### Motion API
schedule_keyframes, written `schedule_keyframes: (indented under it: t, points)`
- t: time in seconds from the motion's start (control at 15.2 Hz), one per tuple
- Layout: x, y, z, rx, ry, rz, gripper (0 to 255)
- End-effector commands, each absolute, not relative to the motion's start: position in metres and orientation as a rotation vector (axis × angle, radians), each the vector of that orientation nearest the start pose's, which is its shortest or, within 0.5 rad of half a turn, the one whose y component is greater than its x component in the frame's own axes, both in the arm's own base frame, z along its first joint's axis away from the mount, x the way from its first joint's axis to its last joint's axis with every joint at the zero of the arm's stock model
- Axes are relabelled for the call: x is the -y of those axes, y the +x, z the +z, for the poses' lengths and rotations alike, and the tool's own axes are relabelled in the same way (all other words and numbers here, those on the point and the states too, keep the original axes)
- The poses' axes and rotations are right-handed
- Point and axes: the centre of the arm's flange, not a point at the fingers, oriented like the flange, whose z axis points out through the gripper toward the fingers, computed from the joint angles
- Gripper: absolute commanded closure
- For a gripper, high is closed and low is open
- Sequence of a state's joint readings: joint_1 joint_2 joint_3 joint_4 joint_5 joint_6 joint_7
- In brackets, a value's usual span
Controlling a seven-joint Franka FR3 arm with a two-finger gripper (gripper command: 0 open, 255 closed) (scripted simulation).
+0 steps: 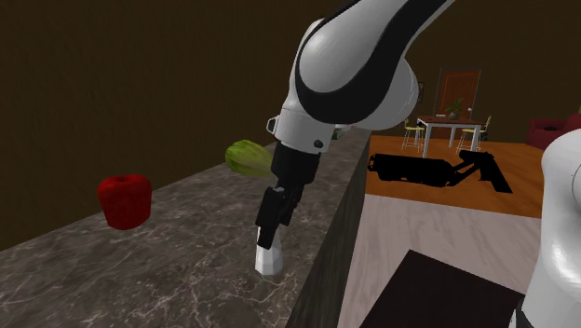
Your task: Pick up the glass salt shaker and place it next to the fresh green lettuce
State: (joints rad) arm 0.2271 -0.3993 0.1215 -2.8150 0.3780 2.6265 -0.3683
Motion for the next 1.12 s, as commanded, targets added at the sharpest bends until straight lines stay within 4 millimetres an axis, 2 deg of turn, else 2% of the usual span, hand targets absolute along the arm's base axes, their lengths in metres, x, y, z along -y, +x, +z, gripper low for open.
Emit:
schedule_keyframes:
  t: [0.0, 0.33, 0.4, 0.99, 1.06]
  points:
    - [-0.1174, 0.3589, 0.3341, 0.590, -2.896, -0.320, 0]
    - [-0.1174, 0.3589, 0.3341, 0.590, -2.896, -0.320, 0]
    - [-0.1174, 0.3589, 0.3341, 0.590, -2.896, -0.320, 255]
    - [-0.1174, 0.3589, 0.3341, 0.590, -2.896, -0.320, 255]
    - [-0.1174, 0.3589, 0.3393, 0.590, -2.896, -0.320, 255]
